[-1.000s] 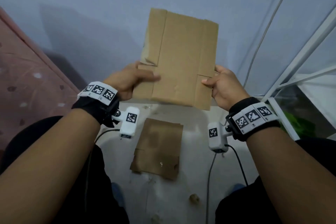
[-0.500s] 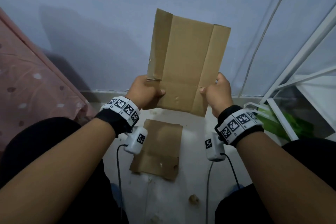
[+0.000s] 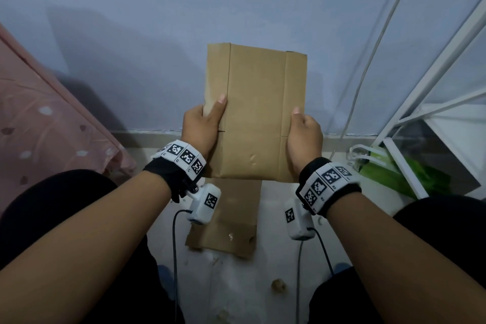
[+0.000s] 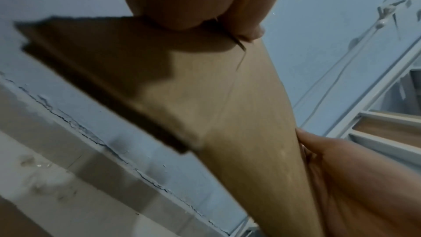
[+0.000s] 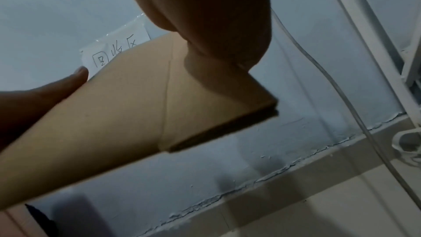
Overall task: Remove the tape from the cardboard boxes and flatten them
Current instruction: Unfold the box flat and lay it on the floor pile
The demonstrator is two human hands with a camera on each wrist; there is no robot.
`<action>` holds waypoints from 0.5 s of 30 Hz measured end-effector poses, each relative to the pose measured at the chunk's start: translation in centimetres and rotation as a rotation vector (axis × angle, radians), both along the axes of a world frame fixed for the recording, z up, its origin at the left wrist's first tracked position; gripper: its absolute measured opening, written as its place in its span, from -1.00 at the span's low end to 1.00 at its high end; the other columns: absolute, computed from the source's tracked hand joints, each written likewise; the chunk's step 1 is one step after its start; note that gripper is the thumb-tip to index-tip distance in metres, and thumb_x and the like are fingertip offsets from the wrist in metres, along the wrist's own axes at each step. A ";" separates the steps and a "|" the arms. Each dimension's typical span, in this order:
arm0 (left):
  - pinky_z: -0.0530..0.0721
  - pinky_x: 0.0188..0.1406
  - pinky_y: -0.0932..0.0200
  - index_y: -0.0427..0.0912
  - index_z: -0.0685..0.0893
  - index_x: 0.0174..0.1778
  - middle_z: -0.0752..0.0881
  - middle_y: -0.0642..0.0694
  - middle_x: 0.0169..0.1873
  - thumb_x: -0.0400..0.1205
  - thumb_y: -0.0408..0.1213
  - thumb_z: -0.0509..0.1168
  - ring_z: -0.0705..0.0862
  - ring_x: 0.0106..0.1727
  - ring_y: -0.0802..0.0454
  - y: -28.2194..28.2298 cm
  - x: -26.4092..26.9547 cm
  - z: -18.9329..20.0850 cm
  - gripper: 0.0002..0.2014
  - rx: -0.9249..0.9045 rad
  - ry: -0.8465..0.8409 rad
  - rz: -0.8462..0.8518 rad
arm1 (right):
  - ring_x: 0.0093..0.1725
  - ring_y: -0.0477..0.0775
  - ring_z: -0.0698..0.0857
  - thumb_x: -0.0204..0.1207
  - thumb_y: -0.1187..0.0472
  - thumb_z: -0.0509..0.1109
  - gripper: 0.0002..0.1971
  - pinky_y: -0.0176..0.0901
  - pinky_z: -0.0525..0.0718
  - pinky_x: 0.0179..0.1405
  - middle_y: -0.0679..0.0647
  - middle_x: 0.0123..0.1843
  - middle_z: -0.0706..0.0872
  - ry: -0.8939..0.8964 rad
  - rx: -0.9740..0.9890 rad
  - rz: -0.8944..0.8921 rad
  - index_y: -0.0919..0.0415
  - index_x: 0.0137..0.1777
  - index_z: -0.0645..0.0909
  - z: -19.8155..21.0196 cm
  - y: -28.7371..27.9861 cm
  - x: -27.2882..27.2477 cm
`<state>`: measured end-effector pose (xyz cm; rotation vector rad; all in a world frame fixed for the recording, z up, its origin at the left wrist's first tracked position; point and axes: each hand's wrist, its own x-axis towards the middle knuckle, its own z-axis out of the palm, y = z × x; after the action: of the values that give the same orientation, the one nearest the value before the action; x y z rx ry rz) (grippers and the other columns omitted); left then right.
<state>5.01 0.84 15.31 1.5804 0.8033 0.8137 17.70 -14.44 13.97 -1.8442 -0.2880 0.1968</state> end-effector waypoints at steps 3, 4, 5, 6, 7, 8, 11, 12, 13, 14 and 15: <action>0.58 -0.45 0.37 -0.15 0.65 -0.36 0.73 0.02 -0.44 0.68 0.18 0.31 0.69 -0.47 0.25 -0.2 0.1 -0.3 -0.52 0.044 0.056 0.047 | -0.38 0.03 0.36 0.79 -0.08 0.14 -0.52 -0.05 0.34 -0.37 0.01 -0.39 0.39 -0.066 -0.052 -0.031 0.13 -0.35 0.25 0.0 -0.1 0.0; 0.55 -0.47 0.37 -0.18 0.63 -0.34 0.72 0.00 -0.43 0.67 0.20 0.30 0.68 -0.45 0.21 -0.1 0.1 -0.4 -0.50 0.073 0.088 0.067 | -0.40 0.02 0.33 0.79 -0.06 0.15 -0.52 -0.07 0.31 -0.41 -0.01 -0.40 0.36 -0.080 -0.062 -0.035 0.12 -0.36 0.22 0.0 -0.1 -0.1; 0.53 -0.44 0.37 -0.20 0.63 -0.26 0.72 -0.01 -0.37 0.65 0.22 0.31 0.68 -0.38 0.16 0.0 0.1 -0.7 -0.50 0.105 0.112 0.086 | -0.41 0.01 0.32 0.80 -0.06 0.15 -0.52 -0.09 0.30 -0.43 -0.02 -0.40 0.35 -0.086 -0.066 -0.038 0.12 -0.36 0.21 0.0 0.0 -0.2; 0.52 -0.40 0.39 -0.21 0.61 -0.14 0.72 0.00 -0.29 0.64 0.22 0.33 0.68 -0.30 0.14 0.2 0.1 -0.8 -0.52 0.131 0.121 0.100 | -0.41 0.00 0.32 0.80 -0.05 0.14 -0.52 -0.12 0.29 -0.44 -0.02 -0.39 0.35 -0.081 -0.071 -0.041 0.12 -0.35 0.22 0.0 0.0 -0.3; 0.50 -0.36 0.44 -0.17 0.58 0.00 0.70 0.05 -0.21 0.62 0.19 0.38 0.68 -0.23 0.18 0.2 0.1 -0.8 -0.56 0.143 0.117 0.100 | -0.41 -0.01 0.32 0.81 -0.05 0.13 -0.53 -0.15 0.28 -0.46 -0.01 -0.38 0.36 -0.079 -0.073 -0.051 0.13 -0.35 0.22 0.0 0.1 -0.2; 0.50 -0.33 0.48 -0.11 0.54 0.12 0.68 0.11 -0.14 0.60 0.13 0.44 0.67 -0.18 0.26 0.2 0.1 -0.6 -0.58 0.140 0.112 0.079 | -0.41 -0.02 0.33 0.81 -0.04 0.12 -0.53 -0.19 0.27 -0.48 -0.01 -0.38 0.37 -0.077 -0.078 -0.074 0.13 -0.35 0.23 0.0 0.0 -0.1; 0.64 -0.26 0.48 -0.03 0.52 0.32 0.76 0.14 -0.07 0.57 -0.13 0.54 0.76 -0.12 0.28 0.4 0.2 0.0 -0.54 0.113 0.075 -0.104 | -0.42 -0.01 0.36 0.81 -0.04 0.10 -0.50 -0.11 0.25 -0.45 0.00 -0.39 0.39 -0.067 -0.137 -0.163 0.15 -0.38 0.26 -0.1 -0.3 1.1; 0.71 -0.21 0.38 -0.02 0.54 0.34 0.81 0.09 -0.08 0.59 -0.22 0.53 0.81 -0.11 0.21 0.6 0.2 0.2 -0.56 0.081 0.056 -0.172 | -0.42 0.01 0.37 0.81 -0.04 0.09 -0.49 -0.05 0.26 -0.42 0.02 -0.40 0.41 -0.051 -0.154 -0.186 0.15 -0.39 0.27 -0.2 -0.5 1.6; 0.76 -0.14 0.25 0.00 0.56 0.33 0.85 0.03 -0.08 0.60 -0.30 0.51 0.85 -0.08 0.12 0.8 0.1 0.4 -0.58 0.037 0.037 -0.242 | -0.41 0.04 0.38 0.81 -0.05 0.09 -0.48 -0.03 0.25 -0.39 0.03 -0.40 0.42 -0.034 -0.166 -0.205 0.16 -0.40 0.28 -0.3 -0.7 2.0; 0.79 -0.09 0.14 0.01 0.58 0.33 0.87 -0.03 -0.07 0.62 -0.36 0.48 0.86 -0.04 0.04 1.1 0.0 0.6 -0.60 -0.003 0.020 -0.314 | -0.41 0.07 0.39 0.81 -0.05 0.09 -0.48 -0.02 0.26 -0.39 0.04 -0.41 0.42 -0.022 -0.174 -0.220 0.17 -0.41 0.29 -0.6 -0.9 2.4; 0.81 -0.05 0.06 -0.01 0.59 0.36 0.87 -0.10 -0.05 0.65 -0.40 0.44 0.86 -0.01 -0.03 1.4 0.0 0.5 -0.60 -0.034 0.015 -0.374 | -0.41 0.08 0.40 0.81 -0.05 0.09 -0.47 -0.02 0.27 -0.39 0.05 -0.41 0.43 -0.018 -0.181 -0.228 0.17 -0.41 0.30 -0.8 -1.0 2.6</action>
<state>5.01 2.21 15.82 1.6421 0.5058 0.5146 20.33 -15.43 13.14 -2.0415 -0.0719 0.0497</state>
